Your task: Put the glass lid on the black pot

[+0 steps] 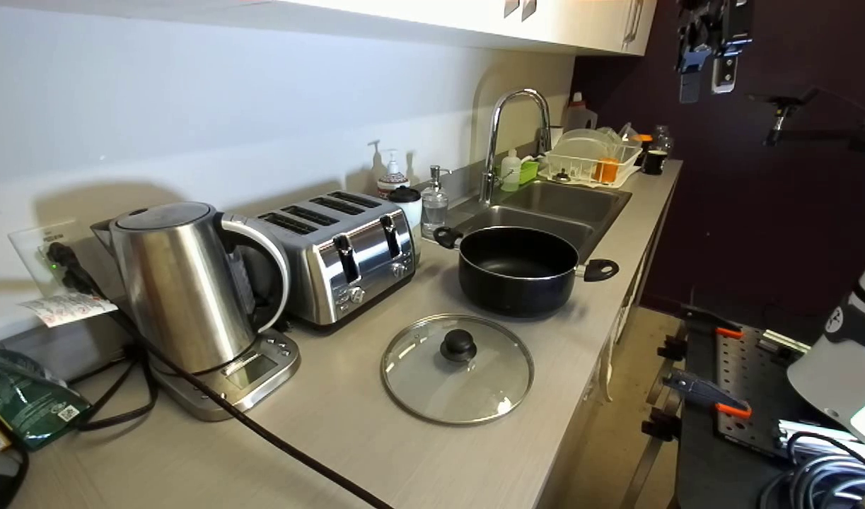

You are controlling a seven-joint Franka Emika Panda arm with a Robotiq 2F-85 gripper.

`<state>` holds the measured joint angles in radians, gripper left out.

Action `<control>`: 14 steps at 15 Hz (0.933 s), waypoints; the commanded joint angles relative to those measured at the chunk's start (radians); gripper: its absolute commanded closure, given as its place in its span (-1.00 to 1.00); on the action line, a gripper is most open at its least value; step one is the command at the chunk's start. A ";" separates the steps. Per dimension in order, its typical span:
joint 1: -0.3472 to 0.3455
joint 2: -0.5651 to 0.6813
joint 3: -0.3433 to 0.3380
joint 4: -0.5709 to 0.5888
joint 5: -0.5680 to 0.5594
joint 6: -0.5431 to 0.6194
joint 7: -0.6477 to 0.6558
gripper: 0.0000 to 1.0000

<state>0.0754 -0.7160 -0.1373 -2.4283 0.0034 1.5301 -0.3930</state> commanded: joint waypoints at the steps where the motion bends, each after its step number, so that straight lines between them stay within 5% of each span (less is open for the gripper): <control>1: 0.033 0.104 0.061 0.034 -0.034 0.040 -0.007 -1.00; 14: 0.085 0.359 0.206 0.015 -0.146 0.435 0.022 -1.00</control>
<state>0.1563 -0.3994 0.0563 -2.4249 -0.1184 1.9042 -0.3878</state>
